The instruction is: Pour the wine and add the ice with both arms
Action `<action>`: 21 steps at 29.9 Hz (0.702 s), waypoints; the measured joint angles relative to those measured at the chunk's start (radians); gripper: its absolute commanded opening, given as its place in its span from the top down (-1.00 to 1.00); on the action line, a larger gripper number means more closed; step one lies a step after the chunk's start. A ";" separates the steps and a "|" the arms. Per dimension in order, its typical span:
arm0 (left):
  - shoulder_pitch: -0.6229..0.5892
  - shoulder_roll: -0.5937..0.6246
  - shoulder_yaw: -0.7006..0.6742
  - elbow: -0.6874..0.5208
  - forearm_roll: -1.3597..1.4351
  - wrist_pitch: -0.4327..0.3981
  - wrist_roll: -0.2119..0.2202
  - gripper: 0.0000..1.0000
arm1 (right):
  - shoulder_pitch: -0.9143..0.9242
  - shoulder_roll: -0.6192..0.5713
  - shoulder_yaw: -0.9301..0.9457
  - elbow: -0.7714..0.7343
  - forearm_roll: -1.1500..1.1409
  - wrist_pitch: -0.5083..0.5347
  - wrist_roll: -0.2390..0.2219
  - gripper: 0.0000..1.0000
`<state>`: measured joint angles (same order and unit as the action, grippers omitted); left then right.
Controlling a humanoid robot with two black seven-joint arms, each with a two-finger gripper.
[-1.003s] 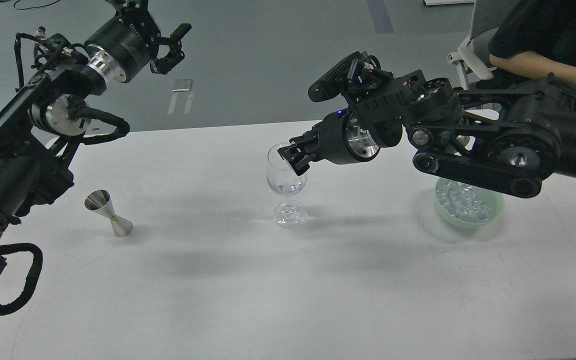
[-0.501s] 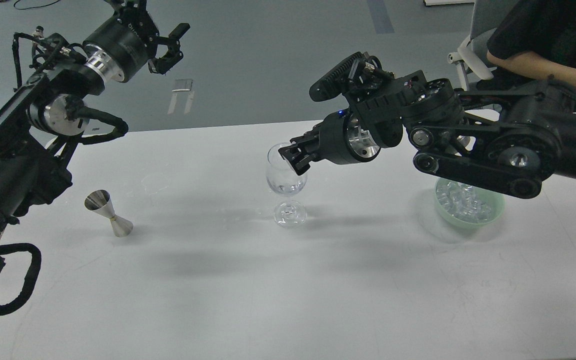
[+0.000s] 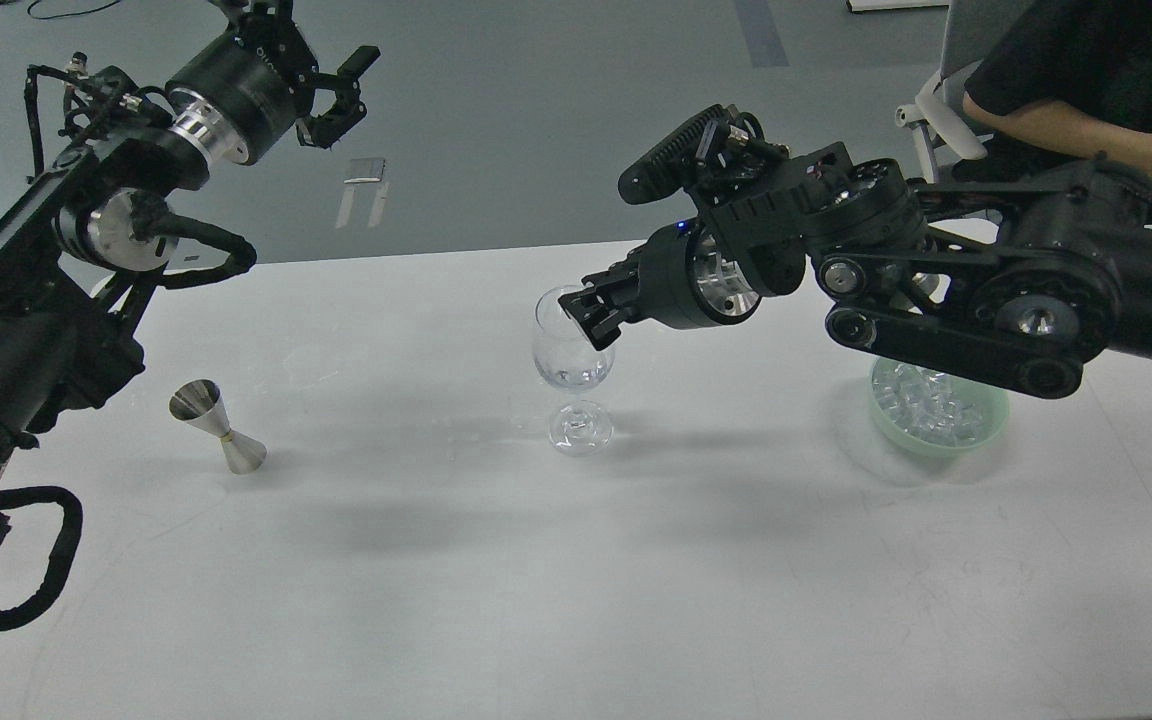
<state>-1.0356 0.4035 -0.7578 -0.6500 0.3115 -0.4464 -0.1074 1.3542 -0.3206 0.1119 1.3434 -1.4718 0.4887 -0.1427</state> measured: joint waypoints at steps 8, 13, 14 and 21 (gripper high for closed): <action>0.000 0.000 0.000 0.000 0.000 0.000 0.000 -0.98 | -0.003 0.001 0.000 0.001 -0.001 0.000 -0.001 1.00; 0.000 0.001 0.000 0.000 0.000 -0.005 -0.002 -0.98 | -0.005 0.001 0.000 0.000 -0.001 0.000 -0.002 0.40; 0.000 0.001 0.000 0.000 0.000 -0.006 -0.002 -0.98 | -0.005 0.001 0.000 0.000 -0.002 0.000 -0.002 0.39; 0.000 0.002 0.000 0.000 0.000 -0.008 -0.002 -0.98 | -0.010 0.004 0.002 -0.001 -0.005 0.000 -0.005 0.24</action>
<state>-1.0356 0.4050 -0.7577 -0.6496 0.3115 -0.4540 -0.1091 1.3440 -0.3163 0.1136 1.3425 -1.4770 0.4887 -0.1473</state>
